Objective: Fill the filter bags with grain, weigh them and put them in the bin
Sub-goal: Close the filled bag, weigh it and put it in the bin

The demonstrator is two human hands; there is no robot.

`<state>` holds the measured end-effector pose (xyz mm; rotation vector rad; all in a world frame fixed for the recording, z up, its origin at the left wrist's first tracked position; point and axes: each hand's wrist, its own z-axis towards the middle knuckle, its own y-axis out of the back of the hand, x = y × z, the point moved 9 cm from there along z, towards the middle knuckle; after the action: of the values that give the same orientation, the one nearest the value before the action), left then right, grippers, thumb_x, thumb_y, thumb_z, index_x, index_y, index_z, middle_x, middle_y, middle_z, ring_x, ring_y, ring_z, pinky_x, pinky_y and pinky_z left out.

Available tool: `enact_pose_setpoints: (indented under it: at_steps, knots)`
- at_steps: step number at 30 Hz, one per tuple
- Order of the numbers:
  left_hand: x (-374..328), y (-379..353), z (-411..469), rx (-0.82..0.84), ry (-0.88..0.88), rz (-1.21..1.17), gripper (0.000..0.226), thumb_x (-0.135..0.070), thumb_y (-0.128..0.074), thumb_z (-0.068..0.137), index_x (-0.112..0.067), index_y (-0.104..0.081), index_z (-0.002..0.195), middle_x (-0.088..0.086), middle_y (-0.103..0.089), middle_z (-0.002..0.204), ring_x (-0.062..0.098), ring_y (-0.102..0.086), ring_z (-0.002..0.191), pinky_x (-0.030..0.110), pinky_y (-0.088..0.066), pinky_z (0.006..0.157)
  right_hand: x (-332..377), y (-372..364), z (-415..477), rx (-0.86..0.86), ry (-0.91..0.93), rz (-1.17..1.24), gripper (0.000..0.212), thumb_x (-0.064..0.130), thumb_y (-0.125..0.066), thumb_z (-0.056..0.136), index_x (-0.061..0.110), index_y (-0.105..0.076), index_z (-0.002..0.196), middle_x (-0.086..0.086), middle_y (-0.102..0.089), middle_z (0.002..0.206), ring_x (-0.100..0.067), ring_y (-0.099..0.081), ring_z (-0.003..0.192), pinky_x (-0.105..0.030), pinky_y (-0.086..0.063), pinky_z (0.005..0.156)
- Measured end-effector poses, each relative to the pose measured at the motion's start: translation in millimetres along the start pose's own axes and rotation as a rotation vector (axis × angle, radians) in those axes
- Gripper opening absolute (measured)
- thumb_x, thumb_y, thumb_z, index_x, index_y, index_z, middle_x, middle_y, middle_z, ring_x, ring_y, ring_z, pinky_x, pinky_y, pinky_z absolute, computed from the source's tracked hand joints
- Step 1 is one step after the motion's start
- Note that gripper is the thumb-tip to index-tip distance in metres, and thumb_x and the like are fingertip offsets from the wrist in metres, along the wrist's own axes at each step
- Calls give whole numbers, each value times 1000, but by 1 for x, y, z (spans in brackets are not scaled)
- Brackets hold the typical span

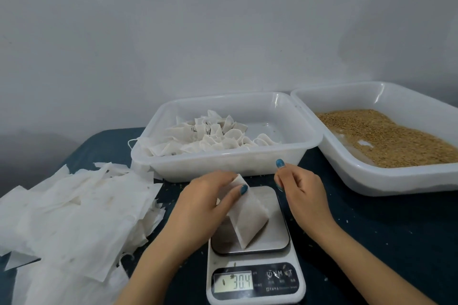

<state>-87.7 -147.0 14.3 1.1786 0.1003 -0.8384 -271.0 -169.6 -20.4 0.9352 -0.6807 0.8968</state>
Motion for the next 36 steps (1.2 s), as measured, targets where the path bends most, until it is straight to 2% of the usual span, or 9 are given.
enact_pose_setpoints:
  at_steps: [4, 9, 13, 15, 21, 25, 28, 32, 36]
  knots:
    - [-13, 28, 24, -123, -15, -92, 7, -25, -60, 98, -26, -63, 92, -14, -61, 81, 3, -57, 73, 32, -51, 68, 2, 0, 0, -12, 19, 5, 44, 34, -42, 99, 25, -43, 55, 5, -39, 47, -7, -32, 45, -31, -28, 50]
    - [-11, 55, 90, -244, 25, -143, 27, 1, -53, 94, -13, -72, 106, -5, -71, 101, 12, -65, 86, 36, -55, 83, 8, -5, -3, 7, 27, 58, 43, 45, -37, 93, 26, -44, 55, 0, -42, 50, -7, -35, 46, -28, -29, 50]
    - [-6, 51, 145, -296, 29, -142, 37, 14, -48, 87, -7, -74, 103, -4, -68, 97, 16, -64, 92, 4, -44, 78, 12, -6, -6, 7, 71, 19, 40, 45, -36, 93, 30, -45, 56, 9, -43, 48, -8, -39, 46, -18, -27, 48]
    - [-2, 37, 166, -245, 16, -105, 40, 17, -46, 86, -3, -73, 108, 1, -68, 100, 16, -62, 94, -2, -38, 75, 12, -6, -6, 11, 85, -10, 41, 46, -35, 93, 29, -46, 57, 9, -44, 49, -9, -40, 46, -18, -27, 48]
    - [8, -33, 189, 137, -60, 145, 26, -8, -51, 98, -8, -68, 118, 9, -67, 120, 25, -59, 113, 24, -40, 92, 14, -7, -6, 13, 115, -68, 42, 46, -34, 93, 27, -44, 57, 10, -44, 49, -10, -42, 46, -17, -26, 48]
    - [34, -75, 174, 432, 48, 221, 46, -46, -45, 102, -7, -68, 92, 9, -70, 92, 23, -60, 87, 33, -43, 74, 13, -9, -7, 21, 112, -65, 41, 47, -34, 92, 24, -48, 62, 9, -44, 49, -10, -41, 46, -18, -25, 47]
    - [40, -75, 170, 400, 69, 160, 58, -54, -37, 102, -8, -55, 72, 15, -67, 82, 19, -52, 69, 34, -42, 68, 13, -10, -6, 31, 109, -72, 41, 48, -33, 92, 23, -50, 64, 8, -46, 50, -10, -42, 46, -18, -26, 47]
    - [37, -73, 171, 377, 33, 175, 64, -55, -32, 103, -1, -59, 81, 15, -63, 80, 24, -55, 71, 34, -40, 65, 11, -11, -7, 36, 103, -76, 41, 49, -33, 91, 23, -50, 64, 9, -46, 49, -10, -42, 46, -18, -26, 48]
    - [36, -82, 170, 476, 8, 228, 56, -56, -28, 103, -18, -43, 64, 2, -53, 74, 15, -48, 67, 34, -35, 65, 12, -12, -7, 48, 110, -81, 41, 47, -33, 91, 24, -50, 62, 8, -46, 50, -10, -42, 46, -19, -27, 47]
